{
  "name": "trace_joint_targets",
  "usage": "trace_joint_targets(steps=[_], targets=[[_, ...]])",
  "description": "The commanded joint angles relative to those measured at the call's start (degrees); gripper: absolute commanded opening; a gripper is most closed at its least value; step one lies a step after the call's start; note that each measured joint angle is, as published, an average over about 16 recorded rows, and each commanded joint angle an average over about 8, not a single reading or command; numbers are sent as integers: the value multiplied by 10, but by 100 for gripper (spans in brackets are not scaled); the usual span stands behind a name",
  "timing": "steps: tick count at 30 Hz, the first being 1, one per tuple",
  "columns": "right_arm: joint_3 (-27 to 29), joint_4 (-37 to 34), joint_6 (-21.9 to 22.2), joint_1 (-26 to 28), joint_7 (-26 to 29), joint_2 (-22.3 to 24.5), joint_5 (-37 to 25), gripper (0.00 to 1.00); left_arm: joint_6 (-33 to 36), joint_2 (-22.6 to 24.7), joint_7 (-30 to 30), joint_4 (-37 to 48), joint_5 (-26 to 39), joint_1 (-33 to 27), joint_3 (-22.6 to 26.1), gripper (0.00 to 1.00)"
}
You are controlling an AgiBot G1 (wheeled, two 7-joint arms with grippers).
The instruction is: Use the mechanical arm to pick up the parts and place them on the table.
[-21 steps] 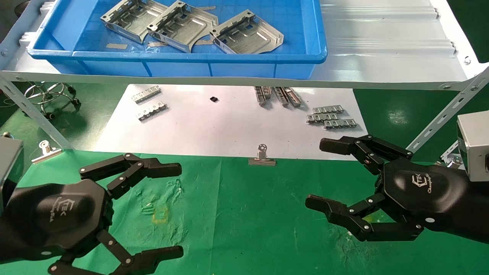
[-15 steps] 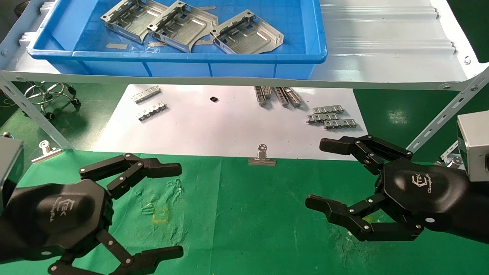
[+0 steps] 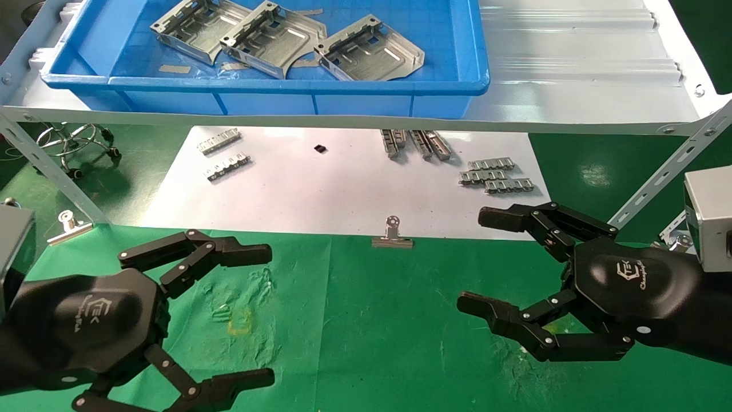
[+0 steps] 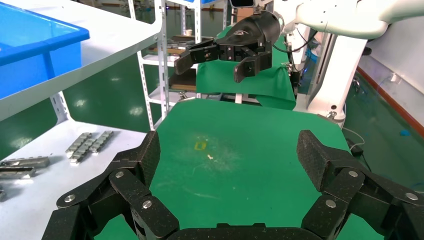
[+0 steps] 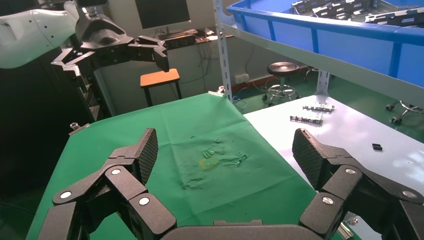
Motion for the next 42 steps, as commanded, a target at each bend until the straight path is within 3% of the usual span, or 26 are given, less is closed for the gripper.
trace_joint_targets(steps=[1,16,28,42], targets=[[0,0,0,0,0,0,0,0,1,-1,0,-1,0,0,0,100],[0,0,0,0,0,0,0,0,-96,61,-8,37,38,-54,7,100],[0,0,0,0,0,0,0,0,-177,122,-29,140,101,-182,28,100],[0,0,0,0,0,0,0,0,-220,160,-80,305,235,-359,96,100]])
